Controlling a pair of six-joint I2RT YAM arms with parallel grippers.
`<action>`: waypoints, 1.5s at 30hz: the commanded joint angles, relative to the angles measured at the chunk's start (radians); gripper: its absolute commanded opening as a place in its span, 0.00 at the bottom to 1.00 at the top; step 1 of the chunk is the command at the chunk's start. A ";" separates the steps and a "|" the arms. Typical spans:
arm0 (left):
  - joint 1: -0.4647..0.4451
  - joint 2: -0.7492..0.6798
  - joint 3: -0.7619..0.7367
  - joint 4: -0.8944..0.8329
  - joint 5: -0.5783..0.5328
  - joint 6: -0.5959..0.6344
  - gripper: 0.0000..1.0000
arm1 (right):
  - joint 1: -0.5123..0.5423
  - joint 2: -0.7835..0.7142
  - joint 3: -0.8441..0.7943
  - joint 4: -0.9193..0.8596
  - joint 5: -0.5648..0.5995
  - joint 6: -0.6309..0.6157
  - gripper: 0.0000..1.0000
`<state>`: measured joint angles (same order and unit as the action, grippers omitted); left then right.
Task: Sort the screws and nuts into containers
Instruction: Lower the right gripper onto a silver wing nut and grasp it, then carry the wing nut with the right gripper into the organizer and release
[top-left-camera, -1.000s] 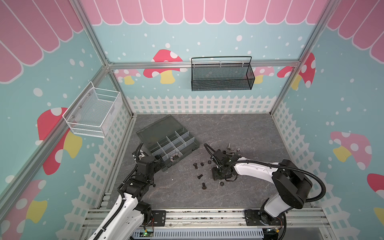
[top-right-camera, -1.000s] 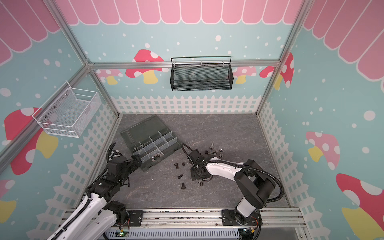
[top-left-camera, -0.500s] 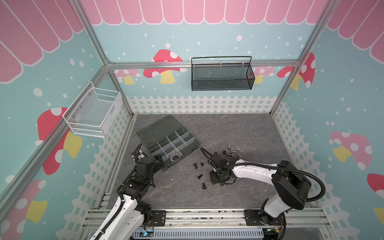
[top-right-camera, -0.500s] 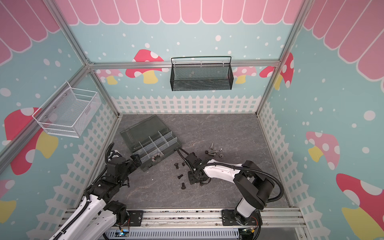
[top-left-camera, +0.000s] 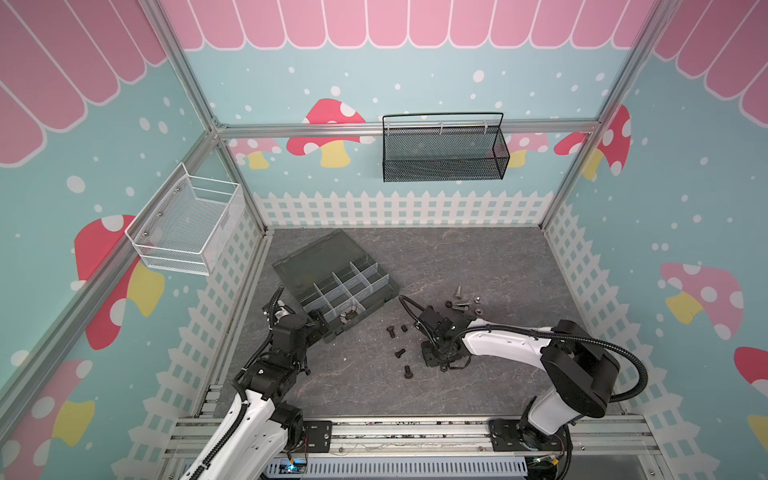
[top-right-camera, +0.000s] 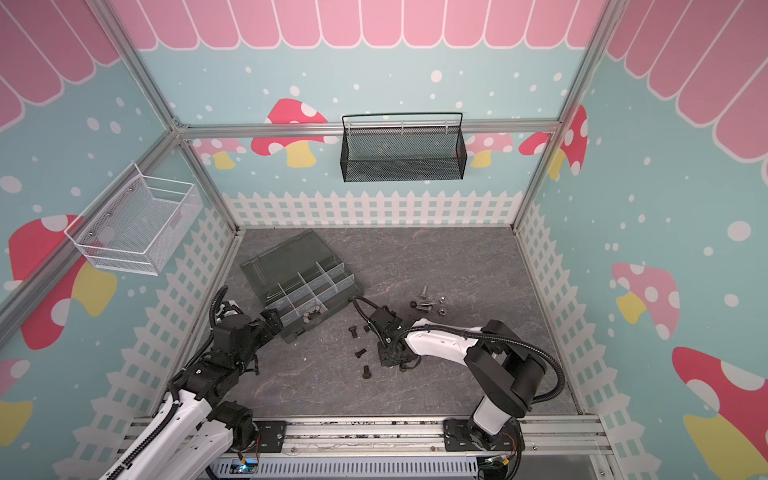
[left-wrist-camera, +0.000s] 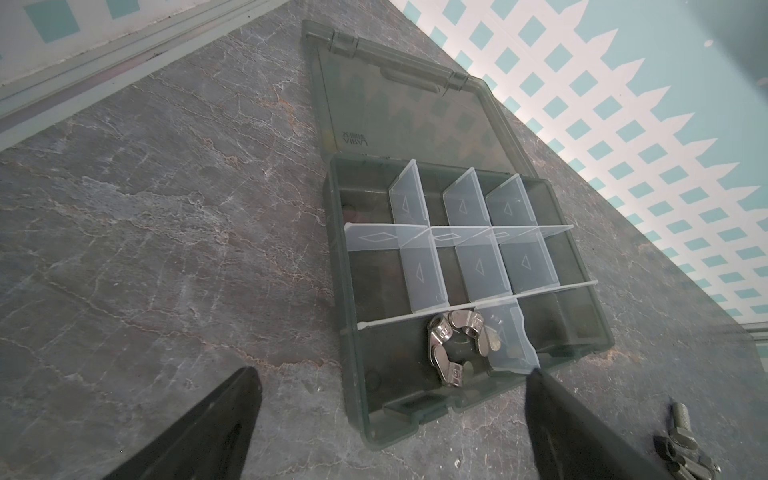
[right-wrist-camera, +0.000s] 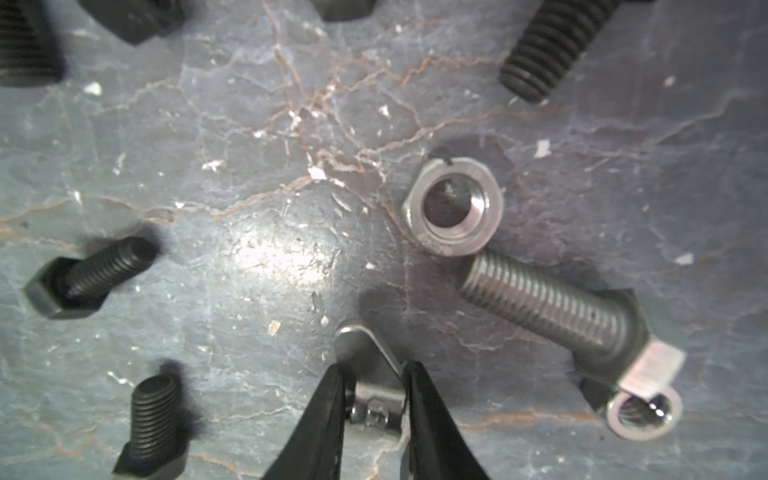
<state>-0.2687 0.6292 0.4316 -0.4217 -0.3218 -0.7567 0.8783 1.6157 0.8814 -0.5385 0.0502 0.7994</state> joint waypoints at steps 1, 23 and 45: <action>0.008 -0.009 -0.016 -0.001 -0.003 -0.026 1.00 | 0.004 0.036 -0.005 -0.046 0.015 0.016 0.20; 0.008 -0.017 -0.027 0.004 -0.003 -0.056 1.00 | 0.008 0.053 0.264 0.198 -0.048 -0.196 0.00; 0.007 -0.073 -0.030 -0.032 -0.042 -0.066 1.00 | 0.106 0.585 0.933 0.283 -0.285 -0.372 0.00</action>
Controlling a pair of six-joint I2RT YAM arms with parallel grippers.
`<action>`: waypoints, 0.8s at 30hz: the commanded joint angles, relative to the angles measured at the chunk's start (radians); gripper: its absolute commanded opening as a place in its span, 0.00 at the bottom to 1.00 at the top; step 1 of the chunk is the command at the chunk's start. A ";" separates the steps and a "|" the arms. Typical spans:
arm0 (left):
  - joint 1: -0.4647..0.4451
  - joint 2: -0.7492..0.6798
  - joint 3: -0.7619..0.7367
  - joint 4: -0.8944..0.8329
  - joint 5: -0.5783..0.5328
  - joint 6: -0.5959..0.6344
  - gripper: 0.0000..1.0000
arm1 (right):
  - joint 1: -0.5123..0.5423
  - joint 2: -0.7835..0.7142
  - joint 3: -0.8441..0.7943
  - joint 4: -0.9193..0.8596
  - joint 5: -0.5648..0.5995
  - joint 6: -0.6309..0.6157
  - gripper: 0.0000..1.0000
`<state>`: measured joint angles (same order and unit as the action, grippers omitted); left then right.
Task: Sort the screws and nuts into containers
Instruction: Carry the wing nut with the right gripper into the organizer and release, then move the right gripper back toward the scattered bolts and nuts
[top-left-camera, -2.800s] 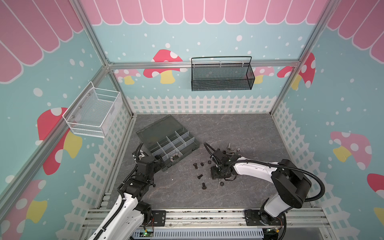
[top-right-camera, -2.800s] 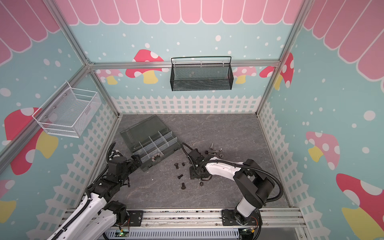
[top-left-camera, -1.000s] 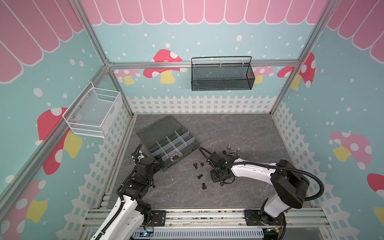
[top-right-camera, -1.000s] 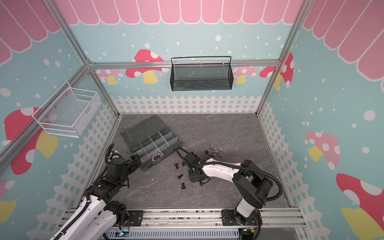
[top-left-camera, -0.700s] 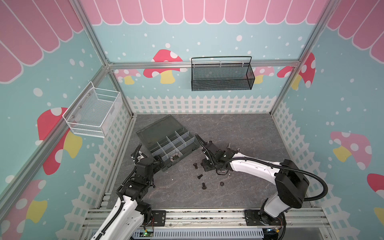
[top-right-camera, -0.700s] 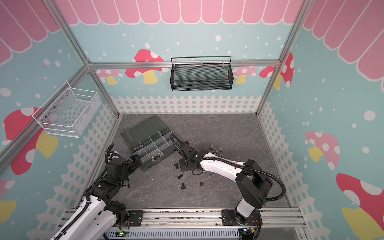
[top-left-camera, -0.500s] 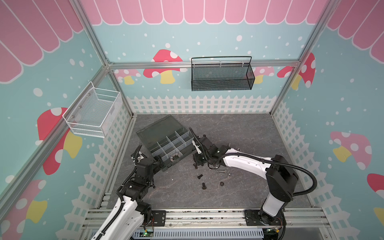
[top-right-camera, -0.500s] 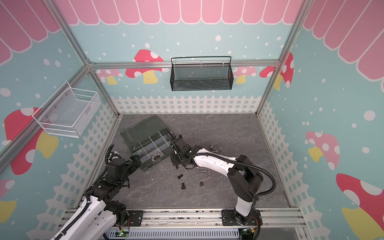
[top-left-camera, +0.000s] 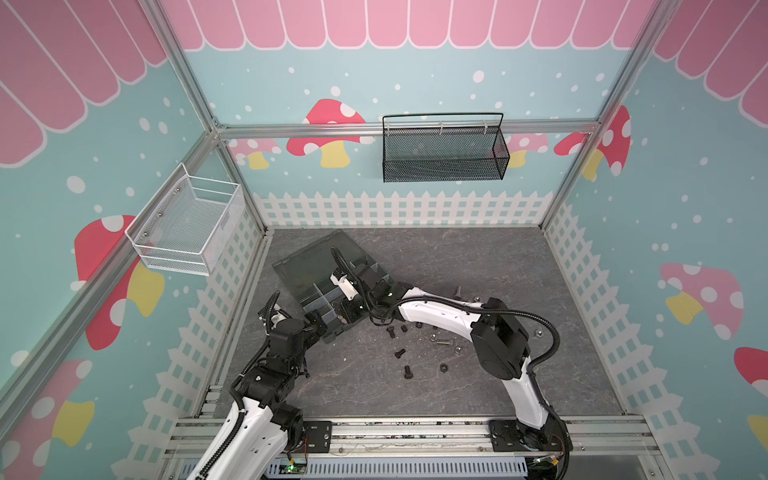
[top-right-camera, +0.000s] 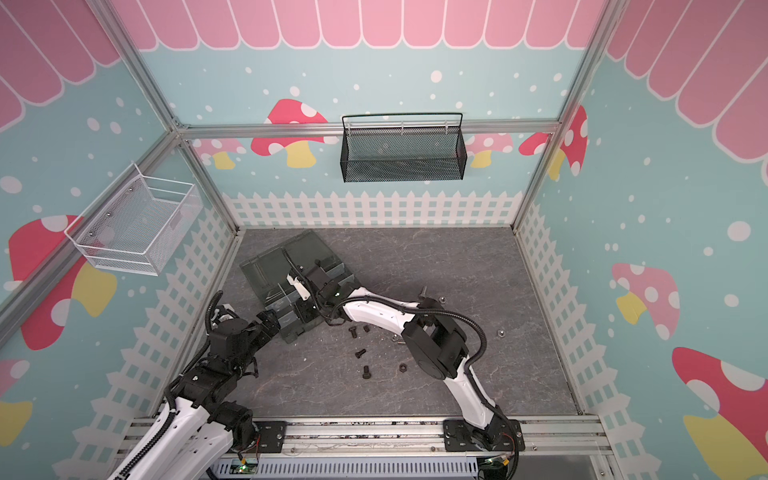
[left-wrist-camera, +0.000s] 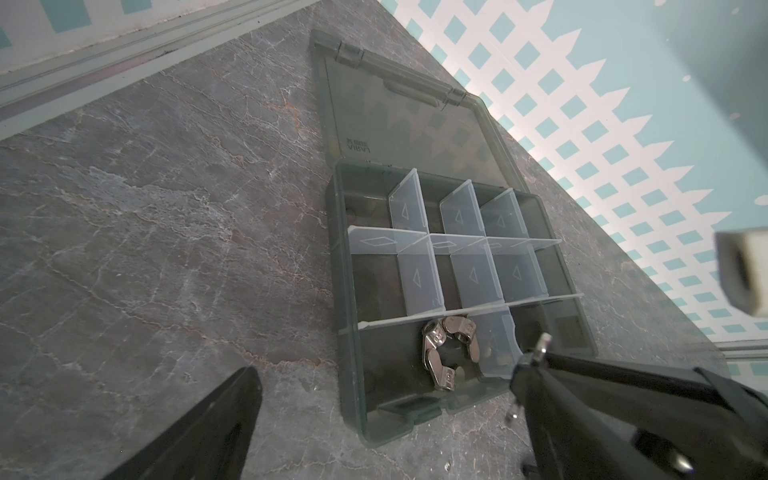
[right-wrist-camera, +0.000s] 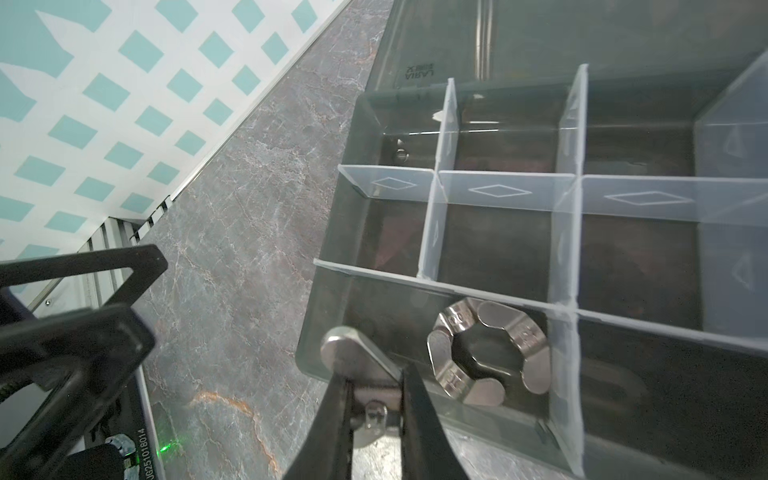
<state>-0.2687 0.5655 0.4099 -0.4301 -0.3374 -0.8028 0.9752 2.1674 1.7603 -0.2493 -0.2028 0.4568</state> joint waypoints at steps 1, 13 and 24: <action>0.008 -0.009 -0.008 -0.022 -0.027 -0.019 1.00 | 0.014 0.053 0.079 -0.017 -0.033 -0.033 0.00; 0.008 -0.036 -0.011 -0.041 -0.039 -0.025 1.00 | 0.040 0.188 0.227 -0.092 -0.046 -0.037 0.19; 0.008 -0.052 -0.014 -0.056 -0.040 -0.027 1.00 | 0.042 0.157 0.225 -0.119 -0.009 -0.018 0.41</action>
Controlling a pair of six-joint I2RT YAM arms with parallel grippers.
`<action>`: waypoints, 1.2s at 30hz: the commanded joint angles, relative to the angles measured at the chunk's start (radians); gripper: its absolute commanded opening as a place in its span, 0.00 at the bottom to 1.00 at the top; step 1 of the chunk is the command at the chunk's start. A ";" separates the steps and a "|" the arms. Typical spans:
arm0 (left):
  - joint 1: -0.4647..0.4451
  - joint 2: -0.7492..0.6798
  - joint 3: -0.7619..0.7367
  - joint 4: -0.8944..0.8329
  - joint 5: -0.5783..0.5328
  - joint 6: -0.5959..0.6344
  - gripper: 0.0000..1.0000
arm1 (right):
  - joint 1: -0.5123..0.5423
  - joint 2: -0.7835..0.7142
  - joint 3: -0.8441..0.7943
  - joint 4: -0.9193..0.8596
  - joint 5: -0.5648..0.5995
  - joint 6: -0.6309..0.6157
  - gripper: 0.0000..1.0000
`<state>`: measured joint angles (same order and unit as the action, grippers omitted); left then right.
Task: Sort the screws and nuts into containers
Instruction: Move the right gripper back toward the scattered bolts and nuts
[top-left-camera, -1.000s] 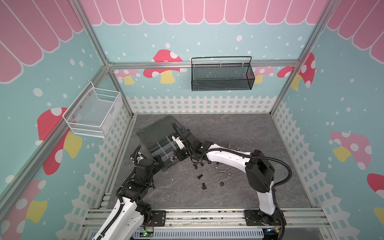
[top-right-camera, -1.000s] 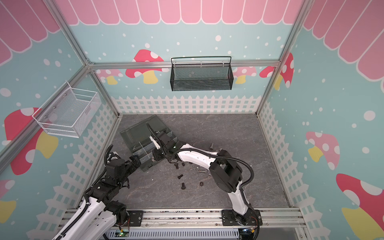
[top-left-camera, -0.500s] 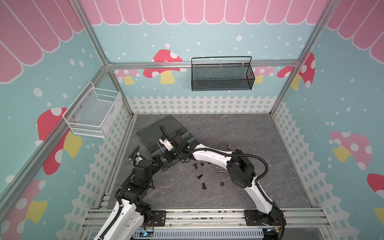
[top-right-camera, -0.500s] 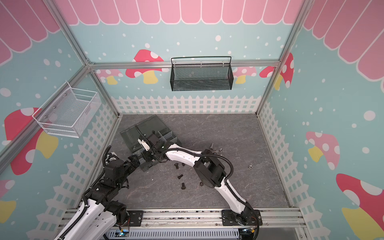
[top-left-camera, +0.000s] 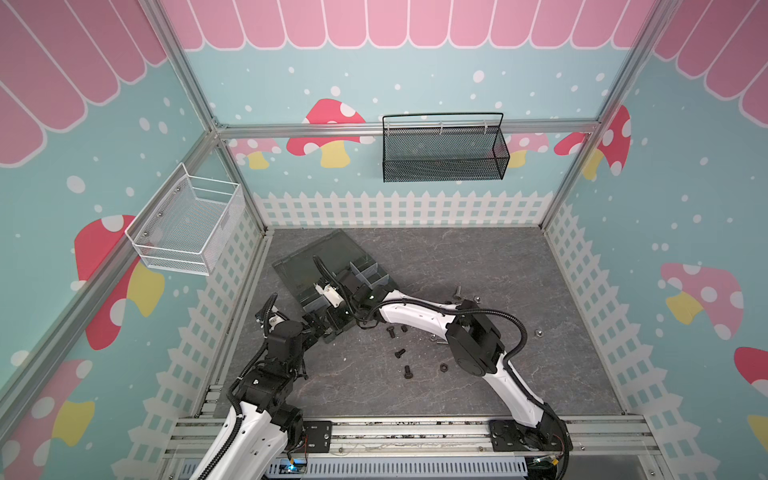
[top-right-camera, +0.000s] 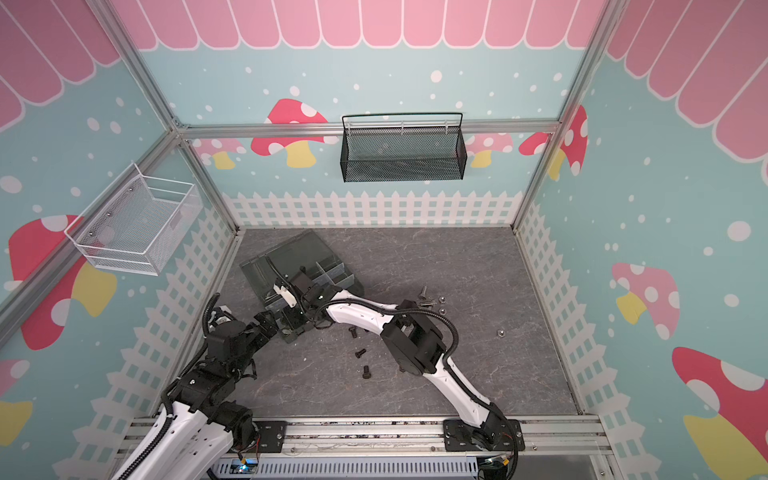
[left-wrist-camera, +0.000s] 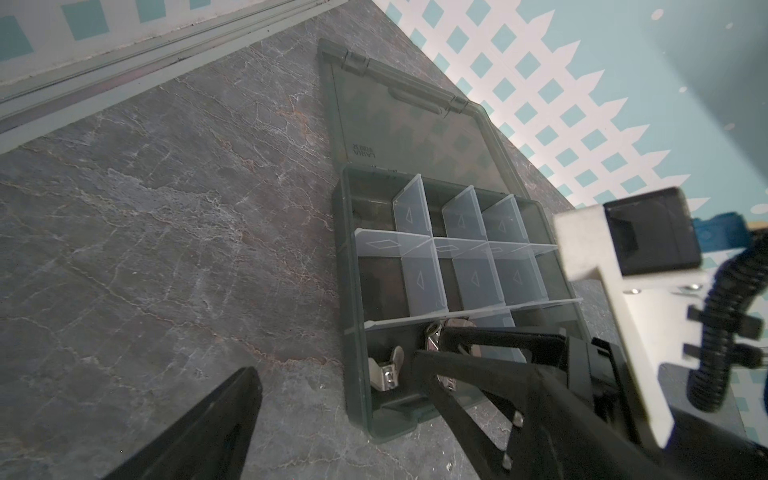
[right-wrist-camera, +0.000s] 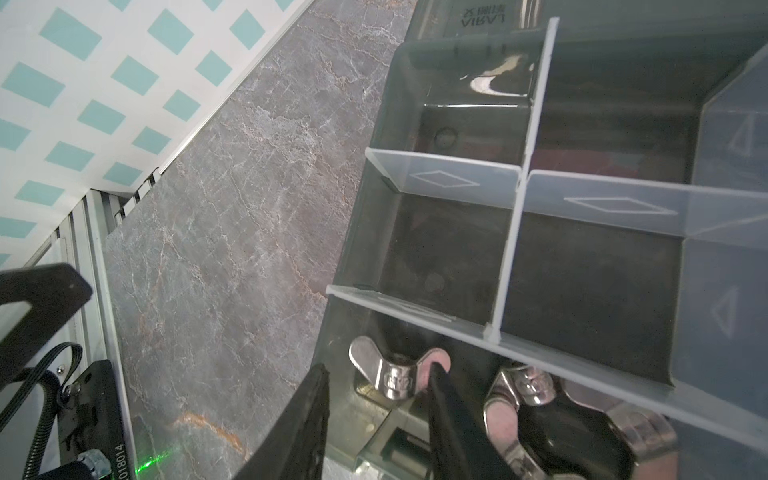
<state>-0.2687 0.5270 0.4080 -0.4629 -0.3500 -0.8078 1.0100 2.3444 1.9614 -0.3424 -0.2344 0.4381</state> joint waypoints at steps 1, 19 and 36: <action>0.008 -0.016 -0.012 -0.026 -0.029 -0.021 1.00 | 0.007 -0.034 0.020 -0.029 0.038 0.003 0.41; 0.008 -0.036 -0.005 -0.043 -0.039 -0.014 1.00 | -0.158 -0.524 -0.505 -0.012 0.349 0.144 0.41; 0.008 0.050 0.002 0.046 -0.023 0.007 1.00 | -0.329 -0.833 -0.965 -0.326 0.276 0.108 0.45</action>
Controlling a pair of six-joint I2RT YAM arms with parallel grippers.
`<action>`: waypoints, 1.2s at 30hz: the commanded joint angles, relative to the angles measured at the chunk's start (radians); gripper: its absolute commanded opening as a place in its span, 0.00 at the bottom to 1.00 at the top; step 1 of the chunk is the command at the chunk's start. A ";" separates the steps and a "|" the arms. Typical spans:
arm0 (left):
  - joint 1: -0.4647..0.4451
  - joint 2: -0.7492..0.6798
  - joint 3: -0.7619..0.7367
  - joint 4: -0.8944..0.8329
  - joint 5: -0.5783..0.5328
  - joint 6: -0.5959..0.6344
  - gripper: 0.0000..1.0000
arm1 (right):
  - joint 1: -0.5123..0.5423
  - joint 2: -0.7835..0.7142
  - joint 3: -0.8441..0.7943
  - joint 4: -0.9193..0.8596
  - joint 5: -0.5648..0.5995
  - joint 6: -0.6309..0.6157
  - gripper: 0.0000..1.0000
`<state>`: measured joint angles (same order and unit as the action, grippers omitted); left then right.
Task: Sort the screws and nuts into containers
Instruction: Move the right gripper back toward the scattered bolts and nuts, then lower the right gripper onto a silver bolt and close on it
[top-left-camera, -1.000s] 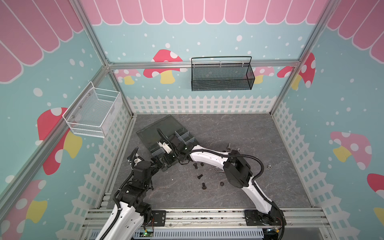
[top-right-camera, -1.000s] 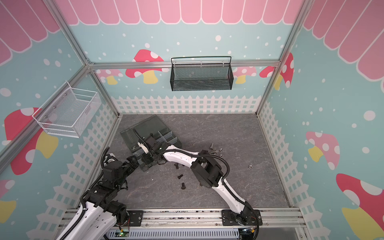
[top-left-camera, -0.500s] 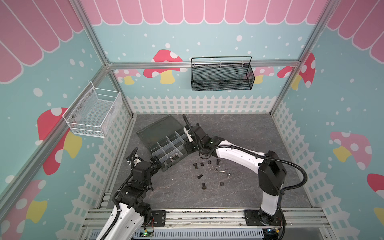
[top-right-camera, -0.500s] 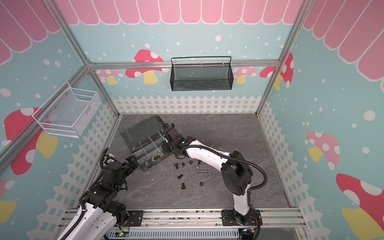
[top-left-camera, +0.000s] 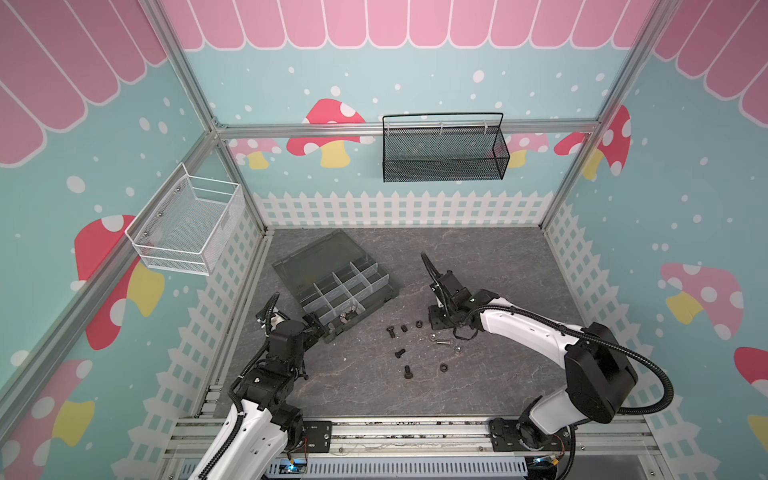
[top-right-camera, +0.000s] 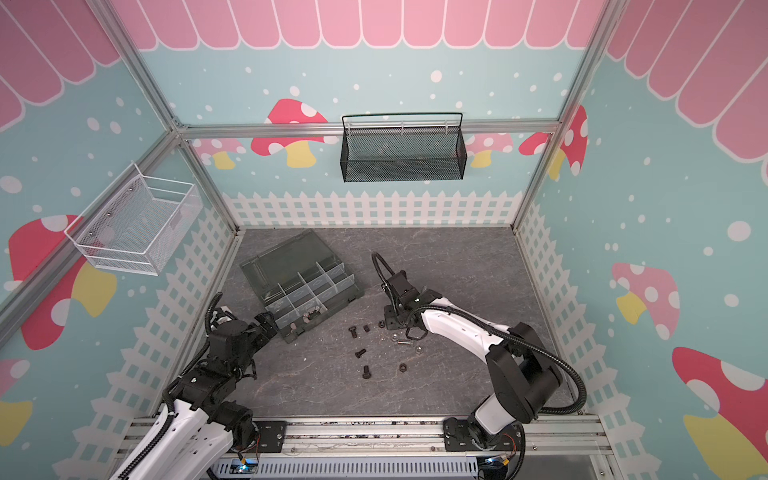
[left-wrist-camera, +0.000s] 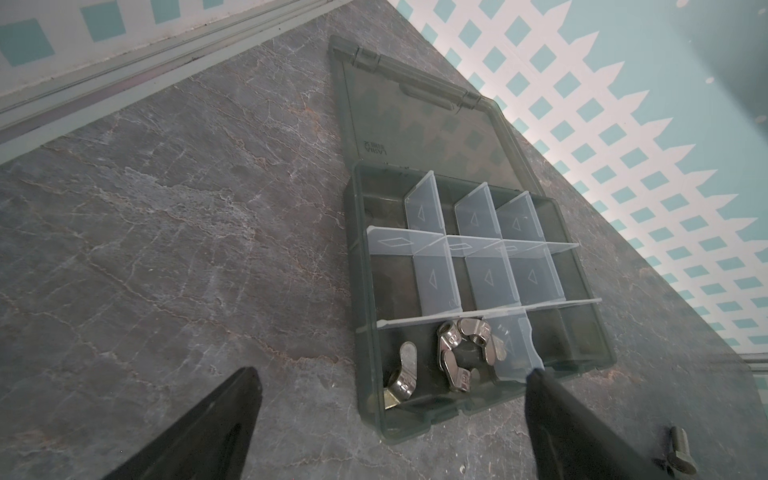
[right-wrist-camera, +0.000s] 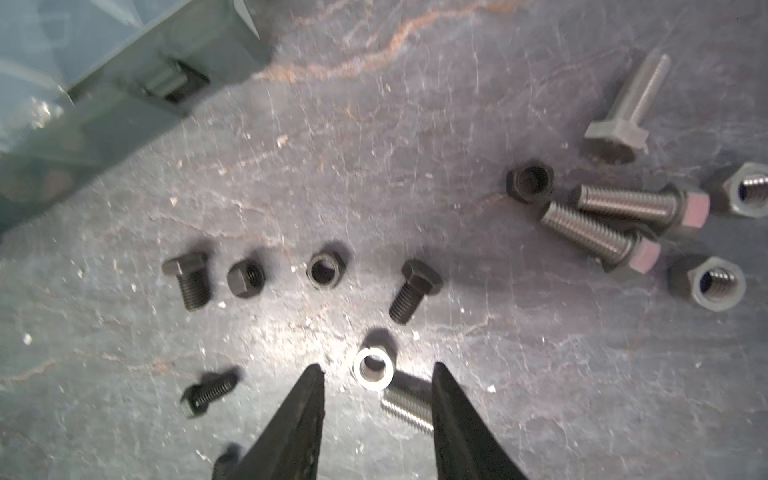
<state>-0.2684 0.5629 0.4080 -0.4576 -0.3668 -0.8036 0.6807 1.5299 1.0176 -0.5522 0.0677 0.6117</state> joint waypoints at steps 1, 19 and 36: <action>0.007 0.025 0.002 0.050 -0.002 0.002 1.00 | 0.001 -0.015 -0.025 -0.138 -0.023 -0.087 0.46; 0.008 0.048 0.002 0.067 0.011 -0.011 1.00 | 0.001 0.164 -0.019 -0.142 0.012 -0.190 0.57; 0.009 0.048 -0.007 0.065 0.016 -0.016 1.00 | -0.056 0.171 -0.031 -0.102 -0.012 -0.158 0.50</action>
<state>-0.2684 0.6132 0.4080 -0.4057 -0.3477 -0.8047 0.6262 1.7016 0.9997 -0.6559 0.0883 0.4461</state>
